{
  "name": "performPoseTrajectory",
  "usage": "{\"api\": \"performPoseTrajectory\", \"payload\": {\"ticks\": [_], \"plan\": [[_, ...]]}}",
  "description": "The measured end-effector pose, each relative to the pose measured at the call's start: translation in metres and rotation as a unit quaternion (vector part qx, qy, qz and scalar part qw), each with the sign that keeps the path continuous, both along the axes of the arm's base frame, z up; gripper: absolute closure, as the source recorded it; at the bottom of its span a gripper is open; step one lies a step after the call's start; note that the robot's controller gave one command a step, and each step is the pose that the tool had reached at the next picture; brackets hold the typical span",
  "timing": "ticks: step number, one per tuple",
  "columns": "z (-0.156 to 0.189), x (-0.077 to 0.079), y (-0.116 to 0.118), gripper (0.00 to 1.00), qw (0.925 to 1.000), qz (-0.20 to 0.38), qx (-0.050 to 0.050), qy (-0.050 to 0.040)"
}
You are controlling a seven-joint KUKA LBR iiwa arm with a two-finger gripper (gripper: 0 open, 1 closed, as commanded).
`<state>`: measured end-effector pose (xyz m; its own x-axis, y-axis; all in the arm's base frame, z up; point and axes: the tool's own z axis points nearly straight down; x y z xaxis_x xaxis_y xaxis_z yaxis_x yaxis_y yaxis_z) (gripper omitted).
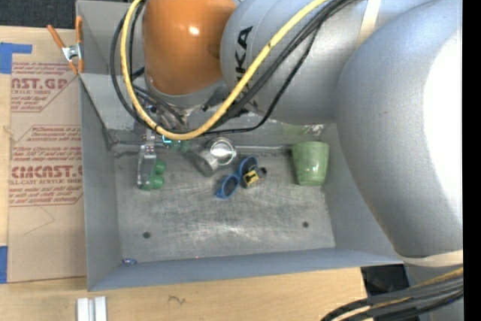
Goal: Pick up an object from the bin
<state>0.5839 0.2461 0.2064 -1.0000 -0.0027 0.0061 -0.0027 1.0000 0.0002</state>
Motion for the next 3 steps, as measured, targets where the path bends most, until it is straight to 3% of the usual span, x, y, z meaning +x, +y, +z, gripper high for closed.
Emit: {"api": "performPoseTrajectory", "payload": {"ticks": [1,2,3], "plan": [[-0.134,-0.002,-0.044,0.0,0.9671,0.254,0.002,-0.0065],[-0.105,0.006,-0.044,0.0,0.9057,0.424,0.002,-0.0057],[-0.098,0.002,-0.058,0.0,0.8574,0.515,0.002,-0.004]]}}
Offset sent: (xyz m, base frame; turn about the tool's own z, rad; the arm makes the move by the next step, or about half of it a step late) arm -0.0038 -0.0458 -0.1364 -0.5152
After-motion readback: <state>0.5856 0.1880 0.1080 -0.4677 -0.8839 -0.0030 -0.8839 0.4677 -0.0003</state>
